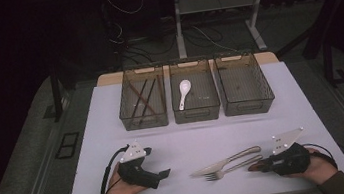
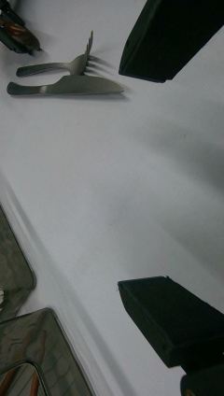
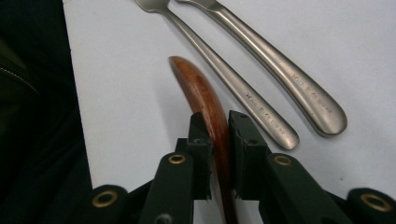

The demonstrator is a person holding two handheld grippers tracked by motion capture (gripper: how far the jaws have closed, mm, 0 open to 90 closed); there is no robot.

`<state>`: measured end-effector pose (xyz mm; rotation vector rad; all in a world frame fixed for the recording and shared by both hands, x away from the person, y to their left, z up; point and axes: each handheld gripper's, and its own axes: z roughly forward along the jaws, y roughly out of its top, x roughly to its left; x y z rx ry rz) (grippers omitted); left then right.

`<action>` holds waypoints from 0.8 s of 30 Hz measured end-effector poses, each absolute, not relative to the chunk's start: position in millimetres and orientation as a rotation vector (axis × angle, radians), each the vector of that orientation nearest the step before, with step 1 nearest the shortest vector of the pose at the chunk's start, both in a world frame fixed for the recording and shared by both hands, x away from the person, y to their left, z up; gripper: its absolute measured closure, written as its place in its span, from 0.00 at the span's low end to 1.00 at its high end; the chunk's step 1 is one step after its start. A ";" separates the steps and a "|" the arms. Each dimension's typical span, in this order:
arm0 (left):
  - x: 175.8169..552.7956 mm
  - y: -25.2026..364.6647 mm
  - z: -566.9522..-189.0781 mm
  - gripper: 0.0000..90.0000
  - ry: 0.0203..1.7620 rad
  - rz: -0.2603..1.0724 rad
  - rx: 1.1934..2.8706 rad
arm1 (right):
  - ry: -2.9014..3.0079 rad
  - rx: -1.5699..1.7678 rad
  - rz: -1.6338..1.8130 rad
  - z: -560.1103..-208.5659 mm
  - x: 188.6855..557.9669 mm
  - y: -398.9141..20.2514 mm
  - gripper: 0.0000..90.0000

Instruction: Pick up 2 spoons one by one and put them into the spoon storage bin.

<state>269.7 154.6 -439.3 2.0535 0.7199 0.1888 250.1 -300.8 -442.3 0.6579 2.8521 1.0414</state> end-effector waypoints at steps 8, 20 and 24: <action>269.7 154.6 -439.4 0.00 0.717 0.187 2.054 | 2.864 0.671 1.039 -441.7 251.4 -300.7 0.90; 269.8 153.2 -440.4 0.00 0.707 0.179 2.060 | 2.777 0.749 1.150 -432.9 258.9 -297.6 0.90; 270.0 153.1 -440.8 0.00 0.709 0.175 2.059 | 2.743 0.781 1.182 -429.3 263.1 -296.0 0.90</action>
